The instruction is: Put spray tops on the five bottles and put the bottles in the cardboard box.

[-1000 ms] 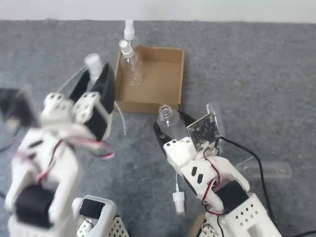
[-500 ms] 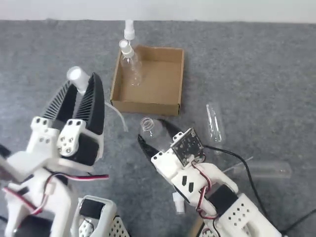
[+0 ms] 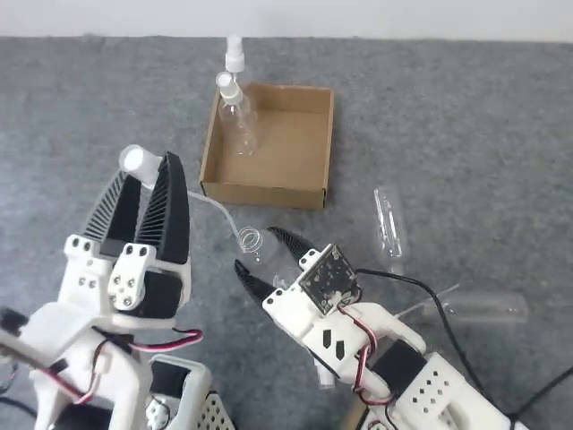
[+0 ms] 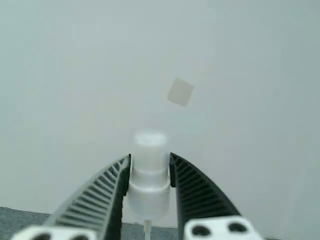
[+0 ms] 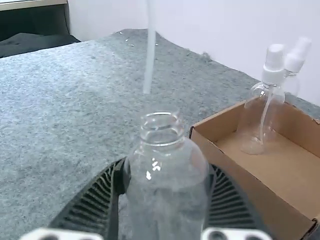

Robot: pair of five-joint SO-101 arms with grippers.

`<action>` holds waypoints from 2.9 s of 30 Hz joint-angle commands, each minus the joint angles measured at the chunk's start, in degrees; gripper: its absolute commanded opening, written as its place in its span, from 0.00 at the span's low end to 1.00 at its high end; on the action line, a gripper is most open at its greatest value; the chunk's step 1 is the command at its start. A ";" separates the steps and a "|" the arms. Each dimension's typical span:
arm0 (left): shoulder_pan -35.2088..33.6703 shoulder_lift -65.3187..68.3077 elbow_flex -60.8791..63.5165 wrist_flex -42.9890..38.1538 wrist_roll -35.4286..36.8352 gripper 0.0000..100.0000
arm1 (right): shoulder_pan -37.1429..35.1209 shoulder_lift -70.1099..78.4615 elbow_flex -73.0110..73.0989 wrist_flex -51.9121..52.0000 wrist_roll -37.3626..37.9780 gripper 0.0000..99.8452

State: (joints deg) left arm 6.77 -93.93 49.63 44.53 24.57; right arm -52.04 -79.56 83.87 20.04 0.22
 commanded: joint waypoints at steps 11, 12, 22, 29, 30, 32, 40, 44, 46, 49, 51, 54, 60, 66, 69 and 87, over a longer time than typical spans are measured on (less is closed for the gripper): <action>0.26 -0.35 2.42 -1.58 0.53 0.01 | -0.48 -1.27 -0.79 -1.80 1.05 0.10; 0.26 -0.35 2.68 -1.58 0.53 0.01 | -0.48 -1.27 -0.79 -1.80 1.05 0.10; 0.35 -0.09 3.47 -0.62 0.53 0.01 | -0.48 -1.27 -0.79 -1.80 1.05 0.10; 4.22 -0.26 6.99 -0.53 0.00 0.01 | -0.31 -1.27 -0.88 -1.80 1.05 0.10; 5.54 -0.26 7.60 -0.53 -0.88 0.01 | -0.31 -1.27 -0.88 -1.80 1.05 0.10; 8.00 -0.26 8.40 -0.53 -2.64 0.01 | -0.13 -1.36 -0.97 -1.80 1.05 0.10; 8.88 0.00 8.66 -0.53 -3.52 0.01 | -0.04 -1.36 -1.05 -1.80 1.05 0.10; 9.23 0.09 8.40 -0.62 -3.60 0.01 | 0.92 -1.36 -1.14 -1.80 1.05 0.10; 9.23 0.09 8.66 -0.09 -5.19 0.01 | 1.63 -1.36 -1.23 -1.89 1.05 0.10; 9.05 -0.26 10.07 1.32 -6.24 0.01 | 1.80 -1.36 -1.05 -2.95 1.05 0.10; 9.14 -0.35 10.95 1.41 -6.07 0.01 | 2.07 -1.36 -0.79 -3.82 1.05 0.10; 9.32 -0.35 13.05 1.23 -5.54 0.01 | 2.15 -1.36 -0.79 -3.82 1.05 0.10; 9.32 -0.35 16.75 1.32 -4.66 0.01 | 2.15 -1.36 -0.79 -4.09 1.05 0.10; 9.41 -0.35 18.24 1.41 -4.66 0.01 | 2.15 -1.36 -0.79 -4.09 1.05 0.10; 10.20 -0.35 19.47 1.41 -4.66 0.01 | 2.15 -1.36 -0.79 -4.18 1.05 0.10; 11.08 -0.35 19.91 1.49 -4.75 0.02 | 5.05 -1.36 -1.23 -4.18 0.97 0.10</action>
State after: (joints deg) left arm 17.67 -94.02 70.02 45.85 19.56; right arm -48.97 -79.47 83.96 18.02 0.22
